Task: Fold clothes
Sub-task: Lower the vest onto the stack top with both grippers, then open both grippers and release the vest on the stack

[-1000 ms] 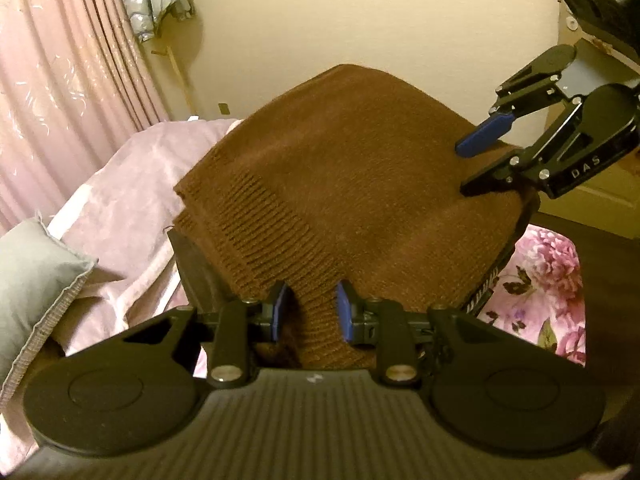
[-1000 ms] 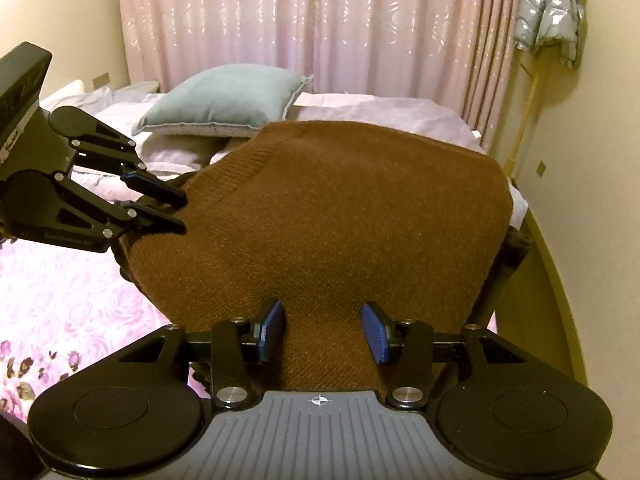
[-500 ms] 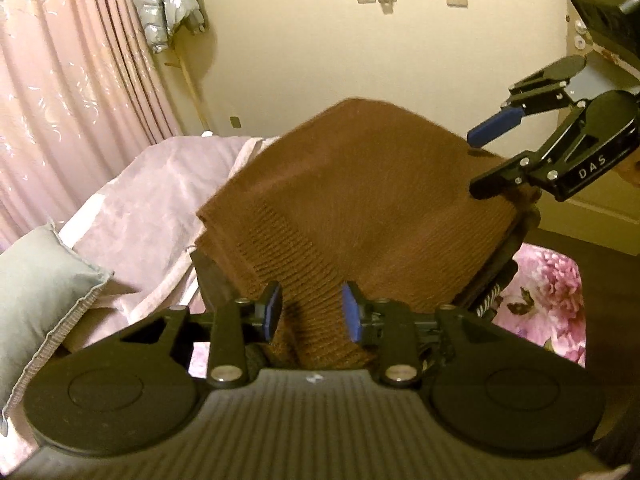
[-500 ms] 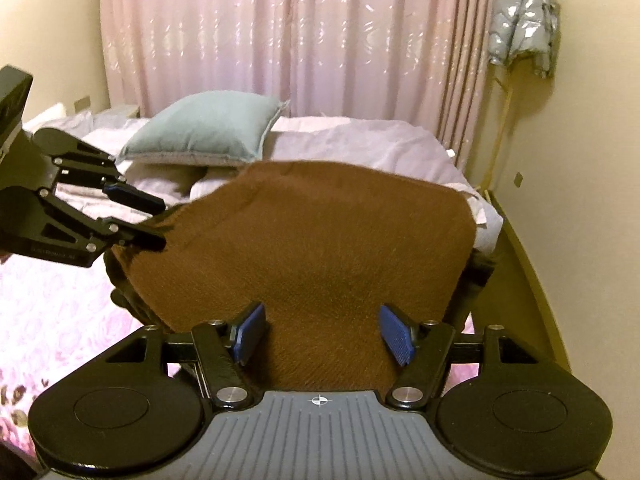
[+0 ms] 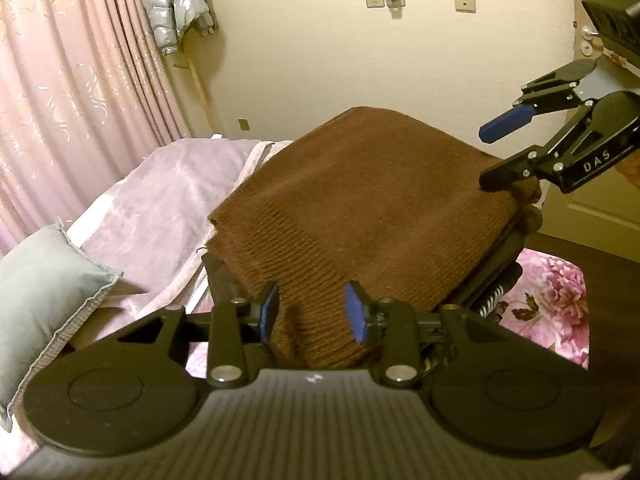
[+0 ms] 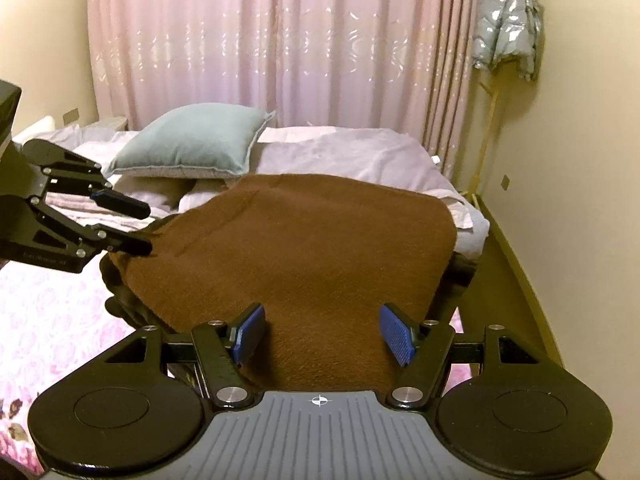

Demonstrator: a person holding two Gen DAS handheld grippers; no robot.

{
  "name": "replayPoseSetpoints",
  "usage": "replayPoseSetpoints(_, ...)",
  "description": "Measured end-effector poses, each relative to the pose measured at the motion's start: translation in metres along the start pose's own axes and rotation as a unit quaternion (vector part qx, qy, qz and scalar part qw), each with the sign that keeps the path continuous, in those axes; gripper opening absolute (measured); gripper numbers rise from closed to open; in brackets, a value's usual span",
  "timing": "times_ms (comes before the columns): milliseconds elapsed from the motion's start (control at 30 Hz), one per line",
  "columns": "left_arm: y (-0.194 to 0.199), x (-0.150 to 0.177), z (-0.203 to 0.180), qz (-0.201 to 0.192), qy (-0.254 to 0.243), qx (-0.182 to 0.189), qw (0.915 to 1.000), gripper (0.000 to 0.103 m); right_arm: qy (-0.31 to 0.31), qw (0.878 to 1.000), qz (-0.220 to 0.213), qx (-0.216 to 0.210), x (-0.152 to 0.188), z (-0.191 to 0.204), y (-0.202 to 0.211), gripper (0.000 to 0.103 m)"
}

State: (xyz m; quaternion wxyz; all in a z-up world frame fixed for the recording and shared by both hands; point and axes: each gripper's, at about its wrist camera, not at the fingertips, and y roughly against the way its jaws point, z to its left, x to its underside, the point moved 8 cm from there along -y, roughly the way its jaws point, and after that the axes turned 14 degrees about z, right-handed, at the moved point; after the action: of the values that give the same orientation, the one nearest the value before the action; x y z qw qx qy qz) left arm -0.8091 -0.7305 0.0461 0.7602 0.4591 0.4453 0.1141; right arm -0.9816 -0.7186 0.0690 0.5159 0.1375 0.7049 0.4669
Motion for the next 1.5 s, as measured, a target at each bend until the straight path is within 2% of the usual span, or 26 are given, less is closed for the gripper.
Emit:
replayPoseSetpoints(133,0.004,-0.003,0.003,-0.008,0.013,-0.003,0.9999,0.036,-0.014,1.000,-0.007,-0.002,-0.001,-0.003,0.004,0.068)
replayPoseSetpoints(267,0.004,-0.004,0.002,-0.007,0.014,-0.004,0.9999,0.036,-0.022,1.000,-0.009,-0.001,0.002,-0.005,0.005,0.079)
replayPoseSetpoints(433,0.011,-0.008,0.006,-0.018,0.034,-0.011,0.9992,0.037,-0.043,0.999,-0.026,0.001,0.000,-0.010,0.014,0.079)
replayPoseSetpoints(600,0.016,-0.006,0.009,-0.015,0.054,-0.022,0.9982,0.038,-0.066,0.997,-0.025,0.004,0.003,-0.014,0.019,0.080)
replayPoseSetpoints(667,0.020,-0.003,0.009,-0.012,0.069,-0.031,0.9971,0.048,-0.074,0.997,-0.030,0.003,0.004,-0.014,0.023,0.081)
replayPoseSetpoints(767,0.028,0.003,0.007,-0.007,0.097,-0.048,0.9941,0.065,-0.088,0.996,-0.032,-0.002,0.009,-0.012,0.027,0.099)
replayPoseSetpoints(800,0.030,0.006,0.006,-0.007,0.106,-0.051,0.9930,0.068,-0.090,0.995,-0.033,-0.004,0.010,-0.011,0.027,0.099)
replayPoseSetpoints(867,0.035,0.010,0.002,-0.002,0.121,-0.060,0.9908,0.083,-0.090,0.995,-0.033,-0.009,0.012,-0.006,0.027,0.099)
replayPoseSetpoints(933,0.038,0.016,-0.005,0.005,0.135,-0.069,0.9885,0.089,-0.090,0.995,-0.034,-0.013,0.014,-0.002,0.027,0.100)
replayPoseSetpoints(1000,0.039,0.024,-0.011,0.021,0.147,-0.074,0.9862,0.090,-0.091,0.995,-0.033,-0.016,0.017,0.002,0.025,0.102)
replayPoseSetpoints(1067,0.041,0.031,-0.016,0.036,0.159,-0.080,0.9834,0.097,-0.093,0.995,-0.028,-0.016,0.020,0.007,0.024,0.102)
replayPoseSetpoints(1200,0.053,0.046,-0.029,0.042,0.167,-0.086,0.9814,0.101,-0.113,0.993,-0.035,0.001,0.029,0.015,0.039,0.102)
replayPoseSetpoints(1367,0.074,0.065,-0.042,0.031,0.158,-0.071,0.9844,0.101,-0.154,0.986,-0.051,0.041,0.054,0.032,0.073,0.102)
replayPoseSetpoints(1500,0.101,0.088,-0.051,0.012,0.146,-0.051,0.9878,0.101,-0.187,0.979,-0.030,0.078,0.081,0.063,0.091,0.102)
